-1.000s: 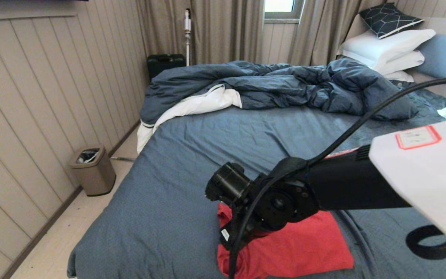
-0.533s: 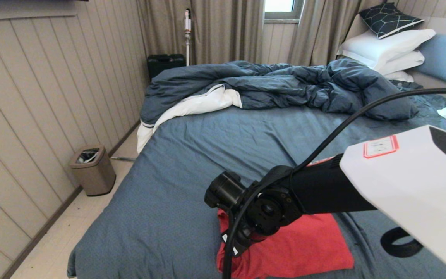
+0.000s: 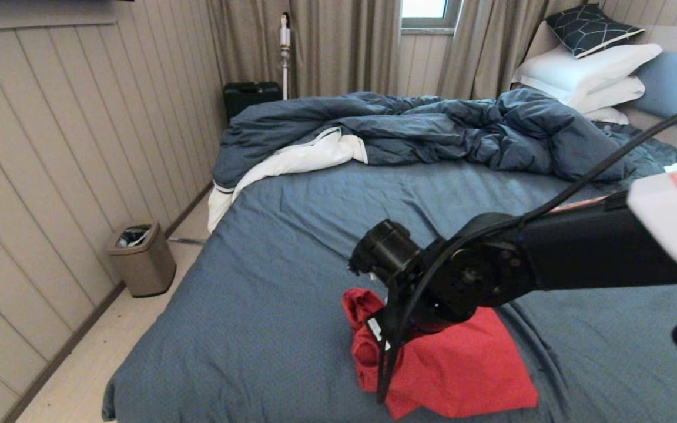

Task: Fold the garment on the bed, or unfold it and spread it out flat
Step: Unford the red T-shirt

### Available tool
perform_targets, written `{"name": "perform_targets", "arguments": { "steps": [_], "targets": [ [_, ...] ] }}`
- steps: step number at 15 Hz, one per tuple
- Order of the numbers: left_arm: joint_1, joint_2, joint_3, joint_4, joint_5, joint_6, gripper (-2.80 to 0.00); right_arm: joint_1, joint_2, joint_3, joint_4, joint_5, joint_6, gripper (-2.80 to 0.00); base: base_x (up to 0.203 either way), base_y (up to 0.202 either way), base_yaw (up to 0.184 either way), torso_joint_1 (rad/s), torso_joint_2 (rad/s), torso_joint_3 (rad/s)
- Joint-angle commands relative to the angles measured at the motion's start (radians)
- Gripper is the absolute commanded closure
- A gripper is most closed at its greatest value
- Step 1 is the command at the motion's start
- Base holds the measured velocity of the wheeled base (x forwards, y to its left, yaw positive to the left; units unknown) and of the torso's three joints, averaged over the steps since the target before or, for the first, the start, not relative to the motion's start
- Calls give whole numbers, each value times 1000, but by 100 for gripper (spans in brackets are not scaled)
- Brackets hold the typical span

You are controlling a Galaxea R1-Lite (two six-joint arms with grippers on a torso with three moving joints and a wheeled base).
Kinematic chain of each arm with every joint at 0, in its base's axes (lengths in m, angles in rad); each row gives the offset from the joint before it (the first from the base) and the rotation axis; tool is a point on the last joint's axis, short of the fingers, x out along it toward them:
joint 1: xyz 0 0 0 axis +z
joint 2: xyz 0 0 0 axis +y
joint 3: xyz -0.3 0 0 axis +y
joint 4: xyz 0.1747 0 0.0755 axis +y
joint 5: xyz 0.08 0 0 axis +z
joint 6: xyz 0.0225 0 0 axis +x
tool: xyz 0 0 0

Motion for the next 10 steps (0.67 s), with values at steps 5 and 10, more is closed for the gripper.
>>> {"name": "perform_targets", "arguments": {
  "steps": [5,10],
  "targets": [
    [0,1,0,0,1,0,0,-317,-299,138,-3,9,-56,0,0,0,0,0,0,0],
    [0,1,0,0,1,0,0,-714,-354,226,-22,134,-173,0,0,0,0,0,0,0]
  ]
}}
